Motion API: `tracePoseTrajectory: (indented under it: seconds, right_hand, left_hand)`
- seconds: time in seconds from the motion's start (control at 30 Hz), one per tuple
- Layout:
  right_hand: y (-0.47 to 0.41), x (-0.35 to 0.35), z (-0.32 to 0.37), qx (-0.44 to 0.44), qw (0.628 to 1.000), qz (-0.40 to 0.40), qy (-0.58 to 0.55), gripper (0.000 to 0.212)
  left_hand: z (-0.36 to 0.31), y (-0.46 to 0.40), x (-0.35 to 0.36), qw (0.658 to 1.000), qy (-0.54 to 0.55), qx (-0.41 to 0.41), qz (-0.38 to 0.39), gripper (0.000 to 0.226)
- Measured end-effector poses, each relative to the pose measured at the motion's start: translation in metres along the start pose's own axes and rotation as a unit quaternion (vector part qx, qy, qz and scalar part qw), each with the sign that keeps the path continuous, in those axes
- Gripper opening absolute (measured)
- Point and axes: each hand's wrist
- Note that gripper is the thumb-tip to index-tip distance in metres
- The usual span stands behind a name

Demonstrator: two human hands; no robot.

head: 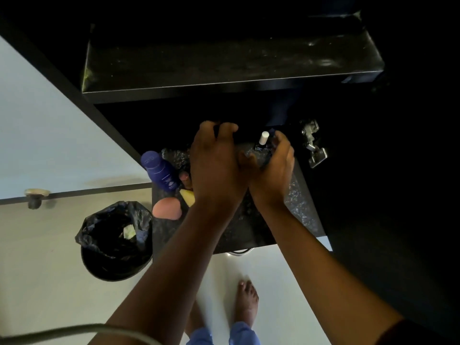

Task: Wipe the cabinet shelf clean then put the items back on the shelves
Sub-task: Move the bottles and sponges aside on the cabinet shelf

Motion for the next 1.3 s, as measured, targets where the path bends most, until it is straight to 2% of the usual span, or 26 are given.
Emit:
tracePoseTrajectory:
  seconds: [0.07, 0.13, 0.33, 0.5, 0.73, 0.93, 1.1, 1.2, 1.3]
  right_hand:
    - [-0.011, 0.005, 0.000, 0.012, 1.000, 0.017, 0.006, 0.069]
    - [-0.019, 0.008, 0.000, 0.023, 0.999, 0.026, 0.020, 0.058]
    - [-0.032, 0.008, -0.005, 0.038, 0.997, 0.027, 0.054, 0.031]
    - [-0.034, 0.009, -0.008, 0.025, 0.998, 0.018, 0.058, 0.027]
    - [-0.018, -0.007, -0.008, -0.014, 0.999, 0.007, 0.030, 0.021]
    - [0.022, -0.032, -0.008, -0.018, 1.000, -0.001, -0.008, 0.015]
    - [0.062, -0.048, 0.006, 0.010, 0.999, 0.035, -0.032, 0.022]
    - [0.085, -0.056, 0.014, 0.039, 0.994, 0.085, -0.059, 0.021]
    - [0.106, -0.056, 0.015, 0.019, 0.991, 0.115, -0.060, 0.022]
  left_hand:
    - [0.001, -0.014, 0.008, 0.996, -0.057, -0.017, 0.063, 0.052]
    - [0.004, -0.025, 0.016, 0.990, -0.087, -0.025, 0.106, 0.049]
    - [0.011, -0.036, 0.031, 0.988, -0.127, -0.012, 0.089, 0.021]
    - [0.013, -0.035, 0.037, 0.984, -0.153, -0.002, 0.090, 0.016]
    - [0.006, -0.025, 0.033, 0.985, -0.134, 0.024, 0.102, 0.023]
    - [-0.004, 0.016, 0.015, 0.987, -0.134, 0.042, 0.081, 0.009]
    - [0.000, 0.065, -0.014, 0.989, -0.088, 0.033, 0.111, 0.008]
    - [0.013, 0.092, -0.035, 0.991, -0.052, 0.014, 0.125, 0.017]
    - [0.033, 0.109, -0.049, 0.991, -0.060, -0.015, 0.120, 0.026]
Point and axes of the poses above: each hand's wrist, its own y-axis away from the middle knuckle, its own x-axis out of the palm, z = x × y, and after that the axes turned 7 degrees about -y, right-handed
